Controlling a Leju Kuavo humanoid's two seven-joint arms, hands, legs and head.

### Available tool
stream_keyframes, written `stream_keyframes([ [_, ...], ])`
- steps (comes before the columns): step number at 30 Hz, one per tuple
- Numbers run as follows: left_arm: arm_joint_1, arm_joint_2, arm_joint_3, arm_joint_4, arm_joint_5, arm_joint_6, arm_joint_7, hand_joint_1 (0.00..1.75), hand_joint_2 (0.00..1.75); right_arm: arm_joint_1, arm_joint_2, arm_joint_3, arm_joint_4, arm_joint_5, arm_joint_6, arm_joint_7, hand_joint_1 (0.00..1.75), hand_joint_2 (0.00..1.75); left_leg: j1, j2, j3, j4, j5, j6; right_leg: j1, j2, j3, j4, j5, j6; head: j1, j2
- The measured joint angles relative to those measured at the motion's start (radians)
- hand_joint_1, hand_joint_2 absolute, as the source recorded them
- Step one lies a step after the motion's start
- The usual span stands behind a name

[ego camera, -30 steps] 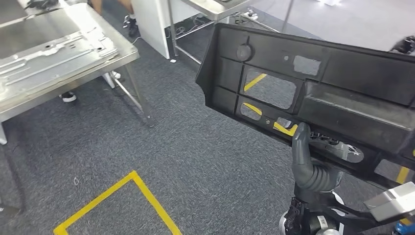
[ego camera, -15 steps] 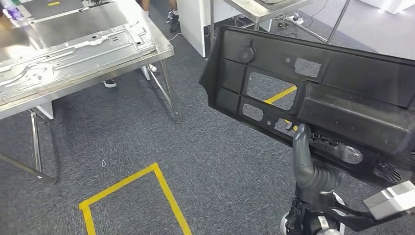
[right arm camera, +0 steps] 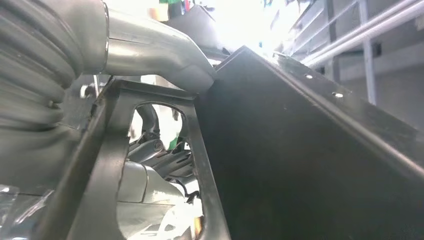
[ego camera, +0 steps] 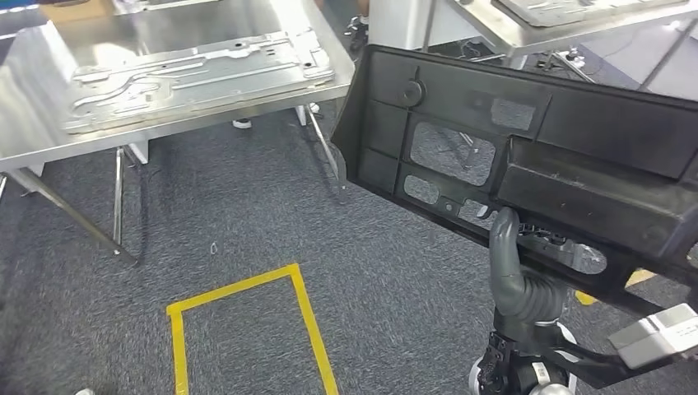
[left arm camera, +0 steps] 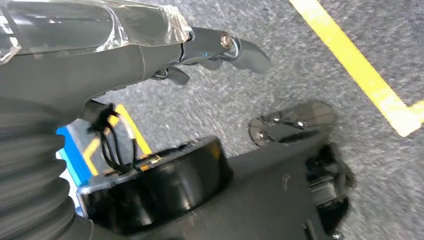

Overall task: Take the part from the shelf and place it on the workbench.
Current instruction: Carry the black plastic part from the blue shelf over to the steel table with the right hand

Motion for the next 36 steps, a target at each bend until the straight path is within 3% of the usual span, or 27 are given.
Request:
stream_keyframes([
  [2, -0.002, 0.0, 0.004, 0.0, 0.044, -0.07, -0.002, 0.0, 1.75, 0.003, 0.0, 0.0, 0.002, -0.008, 0.008, -0.005, 1.75, 1.75, 0.0, -0.026, 0.002, 0.0, -0.001, 0.005, 0.0, 0.035, -0.073, 0.14, -0.056, 0.003, 0.003, 0.0],
  [3, -0.002, -0.001, 0.008, 0.0, 0.07, -0.114, -0.006, 0.0, 1.75, 0.004, 0.0, -0.001, 0.005, -0.015, 0.014, -0.008, 1.75, 1.75, 0.0, -0.041, 0.003, 0.001, -0.001, 0.005, 0.0, 0.039, -0.1, 0.181, -0.061, 0.004, 0.003, 0.0],
  [4, -0.001, -0.001, 0.014, 0.0, 0.094, -0.152, -0.012, 0.0, 1.75, 0.005, 0.0, -0.001, 0.008, -0.02, 0.02, -0.013, 1.75, 1.75, 0.0, -0.057, 0.005, 0.001, -0.002, 0.005, -0.001, 0.041, -0.109, 0.181, -0.044, 0.005, 0.003, 0.0],
  [6, 0.0, -0.001, 0.026, 0.0, 0.123, -0.188, -0.023, 0.0, 1.75, 0.005, 0.0, -0.002, 0.013, -0.027, 0.027, -0.02, 1.75, 1.75, 0.002, -0.09, 0.009, 0.004, -0.005, 0.001, -0.004, 0.058, -0.07, 0.067, 0.038, 0.005, 0.004, 0.0],
  [8, -0.001, 0.0, 0.035, 0.0, 0.134, -0.19, -0.031, 0.0, 1.75, 0.005, 0.0, -0.003, 0.015, -0.03, 0.029, -0.025, 1.75, 1.75, 0.001, -0.118, 0.009, 0.01, -0.011, -0.008, -0.011, 0.101, -0.017, -0.063, 0.095, 0.004, 0.004, 0.0],
  [10, -0.001, 0.002, 0.043, 0.0, 0.139, -0.207, -0.027, 0.0, 1.75, 0.005, 0.001, -0.005, 0.017, -0.035, 0.033, -0.029, 1.75, 1.75, 0.001, -0.138, 0.001, 0.011, -0.012, -0.017, -0.011, 0.117, -0.001, -0.102, 0.101, -0.002, 0.004, 0.0],
  [11, 0.0, 0.003, 0.047, 0.0, 0.14, -0.225, -0.019, 0.0, 1.75, 0.004, 0.001, -0.005, 0.019, -0.04, 0.038, -0.031, 1.75, 1.75, 0.002, -0.147, -0.003, 0.01, -0.011, -0.022, -0.01, 0.104, -0.002, -0.103, 0.103, -0.009, 0.004, 0.0],
  [12, 0.002, 0.005, 0.05, 0.0, 0.145, -0.247, -0.008, 0.0, 1.75, 0.002, 0.002, -0.005, 0.021, -0.045, 0.043, -0.033, 1.75, 1.75, 0.004, -0.145, -0.005, 0.012, -0.012, -0.027, -0.009, 0.093, -0.001, -0.104, 0.103, -0.014, 0.005, 0.0],
  [14, 0.003, 0.011, 0.056, 0.001, 0.163, -0.297, 0.012, 0.0, 1.75, -0.003, 0.006, -0.005, 0.026, -0.058, 0.056, -0.04, 1.75, 1.75, 0.001, -0.098, -0.026, 0.057, -0.039, -0.038, -0.012, 0.068, 0.003, -0.107, 0.104, -0.026, 0.002, 0.0],
  [16, 0.001, 0.017, 0.064, 0.001, 0.18, -0.337, 0.019, 0.0, 1.75, -0.005, 0.009, -0.005, 0.033, -0.07, 0.07, -0.049, 1.75, 1.75, -0.004, -0.037, -0.086, 0.185, -0.102, -0.048, -0.011, 0.041, 0.006, -0.108, 0.099, -0.034, -0.003, 0.0],
  [18, -0.002, 0.023, 0.071, 0.002, 0.182, -0.349, 0.016, 0.0, 1.75, -0.005, 0.01, -0.005, 0.043, -0.078, 0.08, -0.055, 1.75, 1.75, -0.004, -0.02, -0.147, 0.307, -0.145, -0.053, -0.008, 0.01, 0.01, -0.108, 0.095, -0.037, -0.004, 0.0],
  [19, -0.002, 0.025, 0.073, 0.002, 0.179, -0.345, 0.014, 0.0, 1.75, -0.005, 0.011, -0.005, 0.048, -0.08, 0.082, -0.056, 1.75, 1.75, -0.004, -0.018, -0.152, 0.319, -0.14, -0.053, -0.008, -0.005, 0.013, -0.108, 0.092, -0.037, -0.005, 0.0],
  [20, -0.002, 0.027, 0.075, 0.002, 0.174, -0.336, 0.014, 0.0, 1.75, -0.005, 0.012, -0.005, 0.052, -0.081, 0.083, -0.058, 1.75, 1.75, -0.004, -0.013, -0.135, 0.286, -0.116, -0.051, -0.007, -0.02, 0.017, -0.108, 0.089, -0.036, -0.005, 0.0],
  [21, -0.001, 0.028, 0.075, 0.002, 0.165, -0.319, 0.014, 0.0, 1.75, -0.006, 0.014, -0.006, 0.055, -0.081, 0.083, -0.059, 1.75, 1.75, -0.005, -0.001, -0.1, 0.218, -0.08, -0.048, -0.007, -0.034, 0.022, -0.108, 0.085, -0.035, -0.005, 0.0],
  [23, 0.006, 0.027, 0.075, 0.003, 0.145, -0.27, 0.017, 0.0, 1.75, -0.006, 0.016, -0.006, 0.057, -0.08, 0.081, -0.061, 1.75, 1.75, -0.01, 0.051, -0.027, 0.07, -0.025, -0.038, -0.001, -0.057, 0.031, -0.108, 0.077, -0.029, -0.005, 0.0],
  [25, 0.01, 0.024, 0.075, 0.003, 0.127, -0.242, 0.024, 0.0, 1.75, -0.007, 0.018, -0.006, 0.058, -0.078, 0.078, -0.062, 1.75, 1.75, -0.017, 0.075, -0.006, 0.015, -0.015, -0.026, 0.005, -0.075, 0.035, -0.108, 0.072, -0.021, -0.004, 0.0],
  [27, 0.008, 0.024, 0.075, 0.003, 0.117, -0.249, 0.036, 0.0, 1.75, -0.009, 0.019, -0.006, 0.06, -0.079, 0.078, -0.063, 1.75, 1.75, -0.017, 0.048, -0.008, 0.01, -0.013, -0.016, 0.007, -0.095, 0.041, -0.112, 0.068, -0.01, -0.004, 0.0],
  [28, 0.008, 0.024, 0.075, 0.003, 0.11, -0.246, 0.04, 0.0, 1.75, -0.011, 0.02, -0.007, 0.062, -0.08, 0.079, -0.063, 1.75, 1.75, -0.014, 0.034, -0.003, 0.005, -0.01, -0.01, 0.005, -0.086, 0.044, -0.106, 0.06, -0.005, -0.003, 0.0],
  [30, 0.006, 0.023, 0.073, 0.003, 0.08, -0.185, 0.041, 0.0, 1.75, -0.014, 0.021, -0.008, 0.064, -0.078, 0.074, -0.063, 1.75, 1.75, -0.005, 0.01, 0.009, -0.005, -0.004, 0.0, 0.002, -0.029, 0.022, -0.039, 0.018, 0.002, -0.001, 0.0],
  [31, 0.004, 0.022, 0.071, 0.003, 0.056, -0.125, 0.039, 0.0, 1.75, -0.013, 0.021, -0.008, 0.064, -0.073, 0.065, -0.061, 1.75, 1.75, -0.003, -0.003, 0.011, -0.006, -0.004, 0.002, 0.0, 0.007, -0.009, 0.029, -0.016, 0.005, 0.001, 0.0],
  [33, -0.002, 0.019, 0.06, 0.003, 0.006, 0.001, 0.036, 0.0, 1.75, -0.004, 0.021, -0.008, 0.064, -0.055, 0.04, -0.052, 1.75, 1.75, -0.001, -0.034, 0.011, -0.006, -0.005, 0.005, 0.0, 0.037, -0.082, 0.163, -0.064, 0.009, 0.003, 0.0],
  [34, -0.003, 0.018, 0.054, 0.003, -0.012, 0.039, 0.035, 0.0, 1.75, 0.003, 0.021, -0.01, 0.064, -0.047, 0.028, -0.046, 1.75, 1.75, -0.001, -0.051, 0.013, -0.005, -0.006, 0.005, -0.001, 0.04, -0.101, 0.19, -0.062, 0.01, 0.003, 0.0],
  [35, -0.003, 0.018, 0.049, 0.003, -0.023, 0.053, 0.033, 0.0, 1.75, 0.007, 0.021, -0.012, 0.063, -0.04, 0.02, -0.04, 1.75, 1.75, 0.0, -0.068, 0.015, -0.004, -0.007, 0.004, -0.002, 0.042, -0.1, 0.171, -0.037, 0.011, 0.003, 0.0],
  [36, -0.003, 0.018, 0.043, 0.003, -0.028, 0.049, 0.031, 0.0, 1.75, 0.01, 0.021, -0.013, 0.062, -0.036, 0.015, -0.036, 1.75, 1.75, 0.0, -0.083, 0.019, -0.003, -0.009, 0.002, -0.003, 0.049, -0.078, 0.112, 0.005, 0.011, 0.004, 0.0],
])
